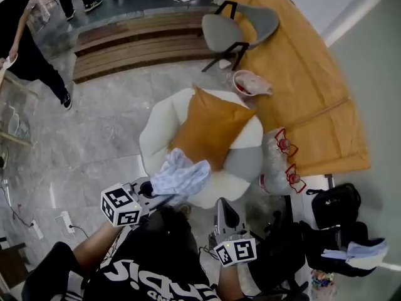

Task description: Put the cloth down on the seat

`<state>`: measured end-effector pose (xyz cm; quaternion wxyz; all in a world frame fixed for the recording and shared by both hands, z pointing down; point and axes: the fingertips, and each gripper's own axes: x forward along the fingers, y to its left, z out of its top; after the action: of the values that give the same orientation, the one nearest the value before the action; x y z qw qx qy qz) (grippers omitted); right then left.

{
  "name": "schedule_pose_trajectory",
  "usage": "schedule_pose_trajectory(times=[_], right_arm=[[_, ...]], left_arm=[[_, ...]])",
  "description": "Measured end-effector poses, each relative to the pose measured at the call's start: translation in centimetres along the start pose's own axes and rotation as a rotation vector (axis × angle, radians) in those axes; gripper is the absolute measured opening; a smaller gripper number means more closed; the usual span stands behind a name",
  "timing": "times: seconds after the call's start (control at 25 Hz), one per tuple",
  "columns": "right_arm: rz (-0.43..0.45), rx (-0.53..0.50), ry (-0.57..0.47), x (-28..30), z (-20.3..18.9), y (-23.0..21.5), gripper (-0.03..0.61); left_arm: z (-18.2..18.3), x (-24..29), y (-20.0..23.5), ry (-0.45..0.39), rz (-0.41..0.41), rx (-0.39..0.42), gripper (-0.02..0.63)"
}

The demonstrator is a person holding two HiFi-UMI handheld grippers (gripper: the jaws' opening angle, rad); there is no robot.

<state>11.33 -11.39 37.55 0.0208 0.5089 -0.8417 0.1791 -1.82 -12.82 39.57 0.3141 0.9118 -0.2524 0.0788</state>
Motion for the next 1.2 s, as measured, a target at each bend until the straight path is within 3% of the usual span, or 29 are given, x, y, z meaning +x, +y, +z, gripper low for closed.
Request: schedule_pose_trajectory(times=[0.32,0.76,1.2], right_arm=[[-0.022,0.042,0.064,2.3,-5.3,-3.2,0.02],[-0.05,0.137,0.162,4.8,-16.7,-10.3,0.019],[-0.052,0.18,0.192,8.6,-26.4,-14.3,0.02]], left_arm=[[-5.2,5.3,5.0,0.046,0.014,-0.067,0.11],[-15.4,12.4,14.4,0.127,0.083,-0.137,0.11],[-26.4,20.9,20.0,0.191,0.023,-0.195,0.11]])
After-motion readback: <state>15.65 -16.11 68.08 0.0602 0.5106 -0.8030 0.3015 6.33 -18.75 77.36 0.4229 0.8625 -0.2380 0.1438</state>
